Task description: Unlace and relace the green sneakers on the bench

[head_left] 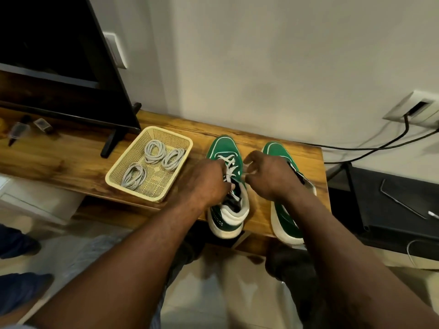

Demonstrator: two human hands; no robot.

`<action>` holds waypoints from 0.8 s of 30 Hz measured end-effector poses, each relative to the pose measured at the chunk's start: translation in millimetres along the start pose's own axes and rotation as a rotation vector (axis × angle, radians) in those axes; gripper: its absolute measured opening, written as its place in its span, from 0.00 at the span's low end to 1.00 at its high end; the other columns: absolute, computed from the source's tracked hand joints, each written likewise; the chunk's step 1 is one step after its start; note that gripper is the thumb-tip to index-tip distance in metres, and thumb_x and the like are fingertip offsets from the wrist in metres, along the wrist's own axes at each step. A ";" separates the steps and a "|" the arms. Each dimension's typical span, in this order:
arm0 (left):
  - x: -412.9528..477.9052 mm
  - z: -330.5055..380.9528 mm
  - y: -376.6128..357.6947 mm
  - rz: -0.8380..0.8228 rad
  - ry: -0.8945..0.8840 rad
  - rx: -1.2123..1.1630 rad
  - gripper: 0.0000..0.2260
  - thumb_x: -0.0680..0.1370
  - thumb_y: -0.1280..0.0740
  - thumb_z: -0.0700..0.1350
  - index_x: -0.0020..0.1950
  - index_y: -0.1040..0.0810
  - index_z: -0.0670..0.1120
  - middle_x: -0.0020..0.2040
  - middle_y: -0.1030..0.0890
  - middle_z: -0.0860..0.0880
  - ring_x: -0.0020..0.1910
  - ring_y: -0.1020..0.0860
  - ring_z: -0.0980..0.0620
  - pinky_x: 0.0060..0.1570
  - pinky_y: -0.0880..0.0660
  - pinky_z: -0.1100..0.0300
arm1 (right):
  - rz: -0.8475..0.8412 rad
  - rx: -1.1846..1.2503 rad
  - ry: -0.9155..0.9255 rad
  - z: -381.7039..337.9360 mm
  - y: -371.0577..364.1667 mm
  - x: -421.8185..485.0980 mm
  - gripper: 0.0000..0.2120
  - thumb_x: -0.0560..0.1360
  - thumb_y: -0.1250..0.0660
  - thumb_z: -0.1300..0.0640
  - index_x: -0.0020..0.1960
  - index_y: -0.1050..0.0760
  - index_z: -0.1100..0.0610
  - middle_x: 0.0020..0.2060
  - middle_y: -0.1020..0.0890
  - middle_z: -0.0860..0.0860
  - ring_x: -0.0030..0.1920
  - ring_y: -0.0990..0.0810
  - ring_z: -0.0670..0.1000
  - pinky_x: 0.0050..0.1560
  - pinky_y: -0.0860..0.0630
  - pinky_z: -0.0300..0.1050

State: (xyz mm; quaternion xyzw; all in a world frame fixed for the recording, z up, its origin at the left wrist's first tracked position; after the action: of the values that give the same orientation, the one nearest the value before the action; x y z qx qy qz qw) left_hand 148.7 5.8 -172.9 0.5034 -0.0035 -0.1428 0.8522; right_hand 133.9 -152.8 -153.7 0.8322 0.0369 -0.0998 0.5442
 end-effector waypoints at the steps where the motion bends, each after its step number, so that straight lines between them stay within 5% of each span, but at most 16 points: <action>1: 0.2 1.5 -0.9 0.003 -0.001 0.006 0.13 0.75 0.22 0.52 0.57 0.19 0.54 0.48 0.17 0.52 0.47 0.18 0.48 0.47 0.19 0.53 | -0.017 0.055 0.050 -8.2 -1.3 1.3 0.22 0.79 0.30 0.57 0.72 0.26 0.49 0.56 0.15 0.48 0.57 0.18 0.53 0.57 0.21 0.46; 4: 3.2 2.7 -3.5 0.017 -0.028 0.018 0.14 0.75 0.25 0.47 0.60 0.18 0.56 0.48 0.15 0.52 0.46 0.18 0.48 0.46 0.18 0.52 | -0.037 0.007 0.119 -21.0 -10.5 8.2 0.24 0.80 0.35 0.61 0.74 0.25 0.48 0.58 0.14 0.50 0.57 0.17 0.55 0.57 0.20 0.50; 10: 7.1 -3.2 -2.5 0.033 -0.002 -0.036 0.17 0.75 0.25 0.42 0.61 0.16 0.56 0.50 0.13 0.51 0.49 0.16 0.49 0.51 0.17 0.52 | 0.036 -0.097 0.092 -17.2 -13.8 17.0 0.12 0.77 0.33 0.61 0.52 0.16 0.47 0.47 0.13 0.50 0.46 0.16 0.54 0.48 0.16 0.51; 16: -3.6 14.2 1.1 0.117 -0.171 0.161 0.22 0.76 0.26 0.43 0.67 0.27 0.57 0.51 0.17 0.50 0.48 0.18 0.45 0.45 0.18 0.49 | 0.016 -0.064 0.032 -7.3 -18.2 19.6 0.12 0.79 0.31 0.54 0.62 0.18 0.48 0.49 0.13 0.52 0.48 0.16 0.54 0.48 0.19 0.47; 20: -5.9 19.5 -3.6 0.065 -0.209 0.194 0.21 0.76 0.28 0.46 0.68 0.24 0.59 0.58 0.21 0.49 0.54 0.20 0.41 0.48 0.20 0.48 | 0.066 -0.037 -0.012 -3.4 -17.8 21.5 0.24 0.76 0.27 0.49 0.70 0.29 0.52 0.47 0.14 0.53 0.48 0.17 0.57 0.46 0.19 0.52; 24: -3.6 21.1 -3.2 0.059 -0.210 0.244 0.22 0.77 0.27 0.46 0.69 0.24 0.60 0.58 0.20 0.49 0.55 0.20 0.42 0.49 0.20 0.49 | 0.027 -0.036 -0.010 -2.7 -20.3 22.3 0.16 0.77 0.27 0.50 0.63 0.24 0.49 0.47 0.14 0.53 0.47 0.17 0.56 0.44 0.20 0.50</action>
State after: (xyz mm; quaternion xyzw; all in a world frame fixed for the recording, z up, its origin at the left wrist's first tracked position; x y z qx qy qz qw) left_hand 141.4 -12.9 -164.8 0.5852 -0.1247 -0.1678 0.7835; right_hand 152.6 -143.1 -175.5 0.8220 0.0249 -0.0961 0.5607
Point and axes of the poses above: each hand's wrist, its own x-axis towards the middle knuckle, its own y-axis out of the back of the hand, z = x × y, the point moved 7 cm from there along x, towards the middle knuckle
